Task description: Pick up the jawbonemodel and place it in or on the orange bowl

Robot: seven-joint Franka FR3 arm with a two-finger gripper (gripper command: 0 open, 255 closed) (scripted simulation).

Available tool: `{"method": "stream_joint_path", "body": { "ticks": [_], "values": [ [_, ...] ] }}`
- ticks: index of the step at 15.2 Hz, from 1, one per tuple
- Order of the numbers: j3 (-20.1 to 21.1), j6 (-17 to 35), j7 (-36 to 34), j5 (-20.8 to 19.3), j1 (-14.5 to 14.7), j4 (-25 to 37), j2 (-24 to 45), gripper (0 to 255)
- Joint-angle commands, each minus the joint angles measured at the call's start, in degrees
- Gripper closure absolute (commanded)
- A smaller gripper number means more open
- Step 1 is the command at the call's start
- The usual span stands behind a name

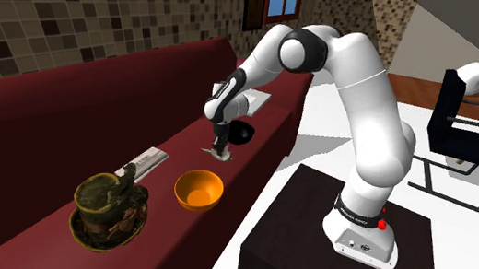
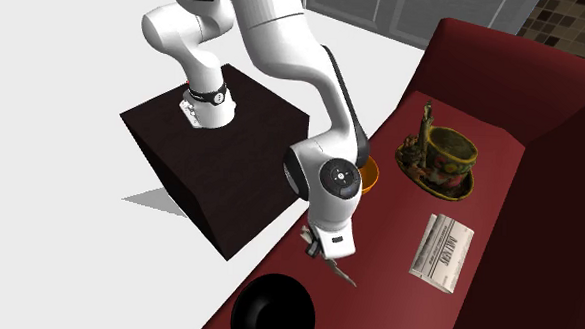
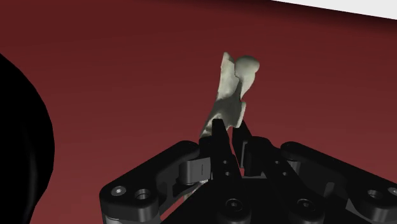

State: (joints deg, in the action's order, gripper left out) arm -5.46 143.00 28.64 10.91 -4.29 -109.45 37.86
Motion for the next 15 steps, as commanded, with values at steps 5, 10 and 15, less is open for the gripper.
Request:
{"method": "stream_joint_path", "body": {
  "ticks": [5, 10, 15],
  "values": [
    [-0.6, -2.8, -0.5, -0.6, 0.4, -0.9, -3.7, 255],
    [-1.0, -5.4, -1.0, -1.2, 0.7, -1.3, -6.8, 255],
    [-1.4, -8.2, -1.6, -1.9, 1.0, -1.4, -9.7, 255]
  ]
}}
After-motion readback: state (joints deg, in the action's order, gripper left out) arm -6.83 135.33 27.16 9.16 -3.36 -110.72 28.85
